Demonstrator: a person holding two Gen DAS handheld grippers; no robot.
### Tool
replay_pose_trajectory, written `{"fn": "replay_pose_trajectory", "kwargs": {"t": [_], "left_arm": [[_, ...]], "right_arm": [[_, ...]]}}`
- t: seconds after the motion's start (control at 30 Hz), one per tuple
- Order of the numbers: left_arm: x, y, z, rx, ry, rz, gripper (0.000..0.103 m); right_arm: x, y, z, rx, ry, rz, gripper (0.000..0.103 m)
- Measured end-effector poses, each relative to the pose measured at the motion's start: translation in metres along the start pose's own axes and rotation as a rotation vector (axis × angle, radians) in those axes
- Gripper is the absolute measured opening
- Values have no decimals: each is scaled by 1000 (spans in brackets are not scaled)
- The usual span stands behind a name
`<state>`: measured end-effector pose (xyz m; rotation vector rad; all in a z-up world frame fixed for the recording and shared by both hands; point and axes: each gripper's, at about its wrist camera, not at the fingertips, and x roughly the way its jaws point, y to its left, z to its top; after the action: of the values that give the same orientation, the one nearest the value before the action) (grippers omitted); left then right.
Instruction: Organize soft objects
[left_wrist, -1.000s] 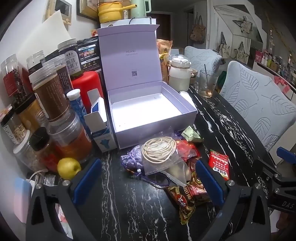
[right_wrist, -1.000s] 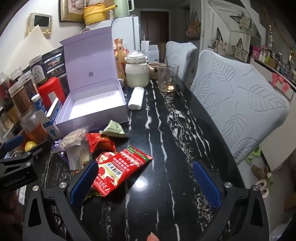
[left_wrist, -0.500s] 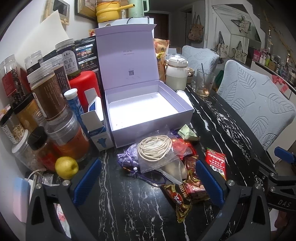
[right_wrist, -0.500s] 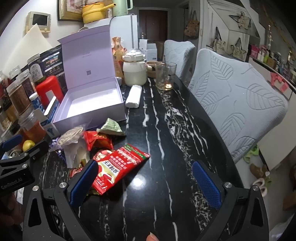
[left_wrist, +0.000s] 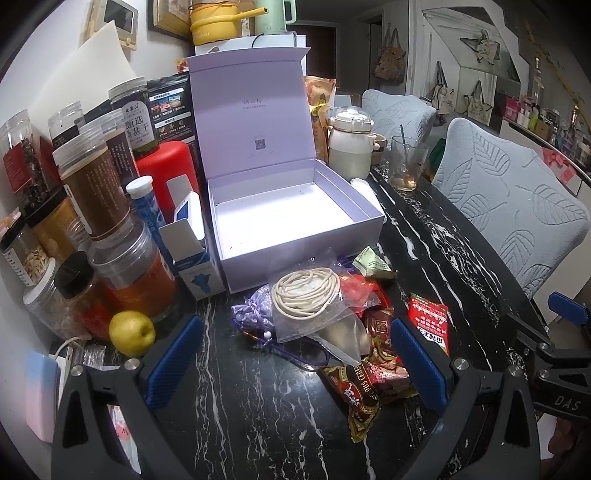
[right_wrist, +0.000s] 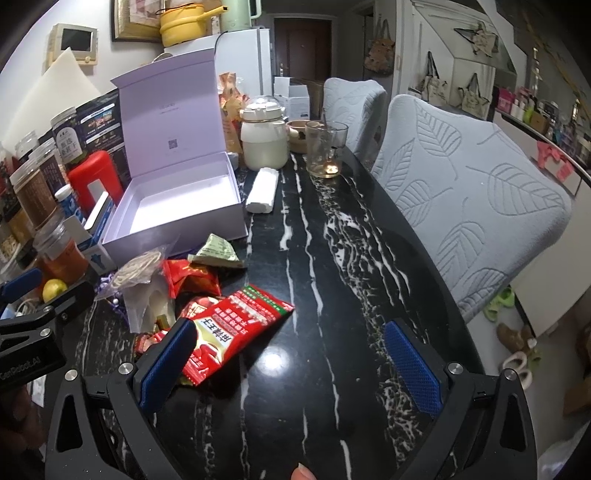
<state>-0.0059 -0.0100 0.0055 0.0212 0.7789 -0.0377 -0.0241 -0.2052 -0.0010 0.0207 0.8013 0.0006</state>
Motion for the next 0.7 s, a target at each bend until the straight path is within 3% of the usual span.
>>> {"fn": "replay_pose_trajectory", "kwargs": {"t": [0.7], "left_arm": [[2, -1, -5, -6, 13, -8, 103]], "right_arm": [[0, -2, 0, 5, 1, -4, 103]]}}
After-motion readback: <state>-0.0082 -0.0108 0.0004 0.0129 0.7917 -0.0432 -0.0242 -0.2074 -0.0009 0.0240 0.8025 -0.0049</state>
